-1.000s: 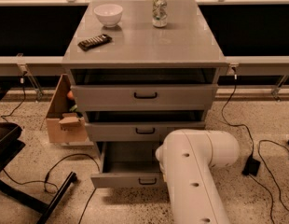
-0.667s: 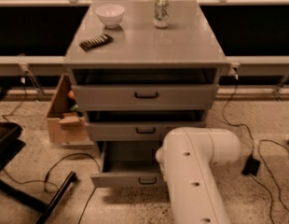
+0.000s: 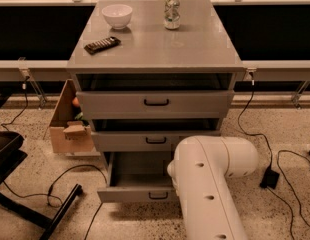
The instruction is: Open bottom drawer
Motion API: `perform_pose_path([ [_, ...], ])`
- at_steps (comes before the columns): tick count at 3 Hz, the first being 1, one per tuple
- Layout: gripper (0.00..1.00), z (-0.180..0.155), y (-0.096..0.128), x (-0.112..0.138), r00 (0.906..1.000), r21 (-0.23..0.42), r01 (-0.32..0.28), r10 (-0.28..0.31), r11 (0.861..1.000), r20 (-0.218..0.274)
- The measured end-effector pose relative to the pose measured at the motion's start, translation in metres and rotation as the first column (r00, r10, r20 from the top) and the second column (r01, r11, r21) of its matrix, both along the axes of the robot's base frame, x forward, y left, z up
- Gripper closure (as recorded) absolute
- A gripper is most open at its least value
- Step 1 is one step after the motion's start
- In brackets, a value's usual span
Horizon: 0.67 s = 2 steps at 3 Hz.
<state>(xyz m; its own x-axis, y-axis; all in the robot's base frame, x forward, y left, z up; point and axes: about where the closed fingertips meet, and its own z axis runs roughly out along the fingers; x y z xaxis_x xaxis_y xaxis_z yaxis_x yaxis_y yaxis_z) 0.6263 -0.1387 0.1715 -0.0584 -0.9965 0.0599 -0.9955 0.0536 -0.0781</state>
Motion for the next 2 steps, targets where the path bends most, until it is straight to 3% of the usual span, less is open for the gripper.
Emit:
perform_pose_path([
  [2,1.0,0.0004,0.0002,-0.0082,1.0,-0.007,0.005,-0.005,1.0,0.002],
])
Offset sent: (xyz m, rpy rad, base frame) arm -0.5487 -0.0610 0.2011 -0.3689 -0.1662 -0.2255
